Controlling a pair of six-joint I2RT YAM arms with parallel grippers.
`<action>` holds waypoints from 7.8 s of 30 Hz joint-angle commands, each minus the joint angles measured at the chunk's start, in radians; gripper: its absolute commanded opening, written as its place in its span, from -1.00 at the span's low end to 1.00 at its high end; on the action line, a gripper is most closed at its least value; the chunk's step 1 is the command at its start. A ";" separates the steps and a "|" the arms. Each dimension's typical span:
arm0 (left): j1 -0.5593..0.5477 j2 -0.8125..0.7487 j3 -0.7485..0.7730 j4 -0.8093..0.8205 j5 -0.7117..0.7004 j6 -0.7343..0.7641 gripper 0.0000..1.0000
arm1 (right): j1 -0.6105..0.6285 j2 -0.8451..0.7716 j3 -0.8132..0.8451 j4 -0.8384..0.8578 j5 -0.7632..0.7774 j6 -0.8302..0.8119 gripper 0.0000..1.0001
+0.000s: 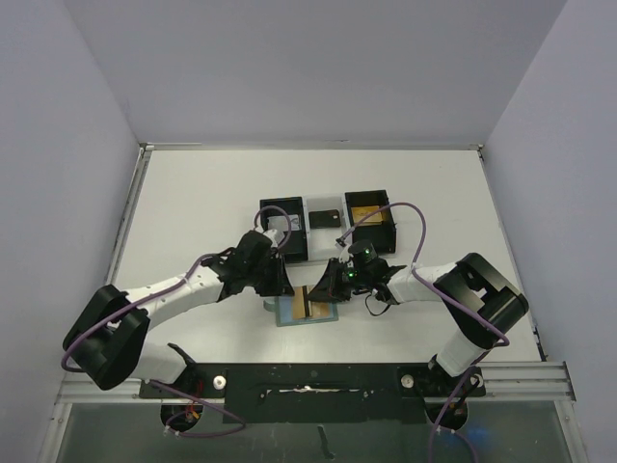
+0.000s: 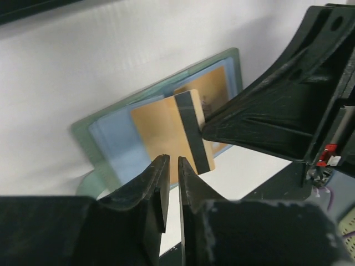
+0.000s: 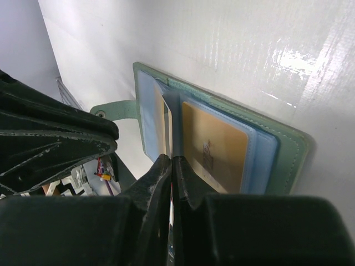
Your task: Take the credit cards out of the card holder
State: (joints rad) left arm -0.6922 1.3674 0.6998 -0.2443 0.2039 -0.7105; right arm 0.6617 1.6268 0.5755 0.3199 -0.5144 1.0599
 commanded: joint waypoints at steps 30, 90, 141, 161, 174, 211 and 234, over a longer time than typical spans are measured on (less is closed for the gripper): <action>-0.032 0.159 -0.089 0.034 -0.049 -0.049 -1.00 | 0.032 0.039 0.046 0.068 -0.033 0.019 -0.60; -0.026 -0.166 -0.033 0.068 -0.100 -0.010 -0.06 | -0.136 -0.824 0.003 -0.281 0.540 -0.661 -1.00; 0.021 -0.236 -0.039 0.079 -0.055 0.027 0.36 | -0.380 0.105 0.485 -0.203 0.256 -2.087 -0.96; 0.038 -0.234 -0.076 0.086 -0.030 0.019 0.36 | -0.369 0.185 0.545 -0.336 0.261 -2.168 -0.53; 0.040 -0.194 -0.072 0.094 0.007 0.021 0.36 | -0.371 0.172 0.571 -0.376 0.260 -2.135 -0.33; 0.040 -0.154 -0.068 0.106 0.063 0.025 0.37 | -0.370 0.181 0.649 -0.413 0.309 -2.031 -0.21; 0.069 -0.148 -0.091 0.288 0.110 -0.125 0.46 | -0.359 -0.701 0.112 -0.140 0.476 -0.529 0.95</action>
State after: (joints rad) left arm -0.6403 1.2343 0.5995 -0.0086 0.3428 -0.8143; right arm 0.3126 0.9966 0.7834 0.1314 -0.0292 0.2993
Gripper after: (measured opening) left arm 0.714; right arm 0.974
